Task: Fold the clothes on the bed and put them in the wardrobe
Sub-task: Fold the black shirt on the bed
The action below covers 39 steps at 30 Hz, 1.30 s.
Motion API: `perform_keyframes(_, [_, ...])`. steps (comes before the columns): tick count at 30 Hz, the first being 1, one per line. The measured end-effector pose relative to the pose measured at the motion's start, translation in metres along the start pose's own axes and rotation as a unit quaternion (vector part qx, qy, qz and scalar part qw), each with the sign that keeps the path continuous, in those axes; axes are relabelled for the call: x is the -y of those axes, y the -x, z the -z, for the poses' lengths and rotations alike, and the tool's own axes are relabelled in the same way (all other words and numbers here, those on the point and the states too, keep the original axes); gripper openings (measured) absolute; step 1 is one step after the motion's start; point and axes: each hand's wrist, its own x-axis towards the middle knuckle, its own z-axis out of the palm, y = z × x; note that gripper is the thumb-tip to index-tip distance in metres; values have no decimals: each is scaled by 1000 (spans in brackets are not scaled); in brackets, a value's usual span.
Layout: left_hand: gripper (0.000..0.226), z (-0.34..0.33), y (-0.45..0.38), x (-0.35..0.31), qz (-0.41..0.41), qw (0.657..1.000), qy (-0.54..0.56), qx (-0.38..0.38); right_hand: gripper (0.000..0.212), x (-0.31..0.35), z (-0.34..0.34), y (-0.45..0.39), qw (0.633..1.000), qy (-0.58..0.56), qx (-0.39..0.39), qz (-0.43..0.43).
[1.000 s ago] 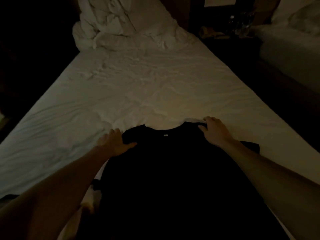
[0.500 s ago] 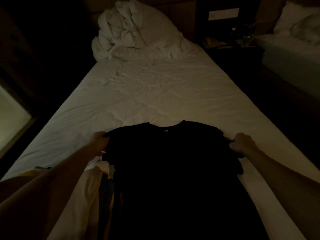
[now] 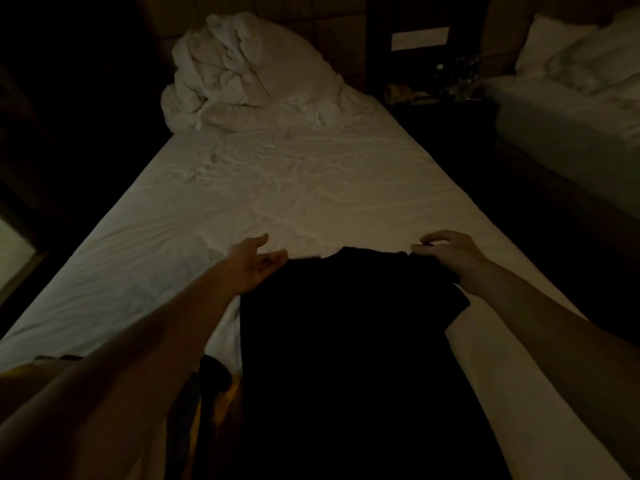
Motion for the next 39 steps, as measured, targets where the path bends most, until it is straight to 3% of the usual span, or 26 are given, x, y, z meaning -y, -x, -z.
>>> perform_keyframes(1, [35,-7,0,5,6,999,53,9,27,8,-9,3,1000,-22,8,-11])
perform_keyframes(4, [33,-2,-3,18,-44,999,31,2,30,25,-43,5,997,-55,40,-32])
perform_keyframes(7, [13,19,-1,31,-75,981,-170,-62,27,33,-84,-1,998,-43,24,-46])
perform_keyframes(10, [15,42,0,56,-25,886,-461,-47,21,39,-130,-4,999,-16,-6,-34])
perform_keyframes(12, [10,53,7,73,26,811,-584,31,17,43,-162,5,994,-65,58,-64])
perform_keyframes(14, [28,58,21,84,51,742,-660,106,23,42,-186,25,984,-74,136,-83])
perform_keyframes(16, [51,54,42,90,65,696,-698,155,51,26,-193,41,983,0,166,-73])
perform_keyframes(17, [60,53,56,94,79,686,-700,182,52,14,-188,51,984,51,160,-54])
perform_keyframes(20, [71,54,77,109,115,679,-687,232,34,-20,-155,76,972,202,122,22])
perform_keyframes(23, [68,62,106,129,106,659,-700,254,32,-58,-109,125,921,352,162,49])
perform_keyframes(25, [79,69,124,145,77,668,-699,243,49,-89,-84,160,890,410,200,21])
perform_keyframes(27, [98,79,147,163,77,716,-660,212,64,-114,-67,195,880,430,200,-1])
perform_keyframes(29, [104,86,172,180,56,761,-621,179,65,-130,-55,222,879,441,183,-15])
perform_keyframes(33, [72,99,208,220,-35,832,-547,82,63,-145,-47,267,867,460,187,-38])
perform_keyframes(36, [58,97,241,239,-46,861,-494,116,68,-157,-39,294,849,483,211,-45])
perform_keyframes(39, [63,101,264,249,-64,898,-405,159,75,-165,-27,318,843,488,221,-43])
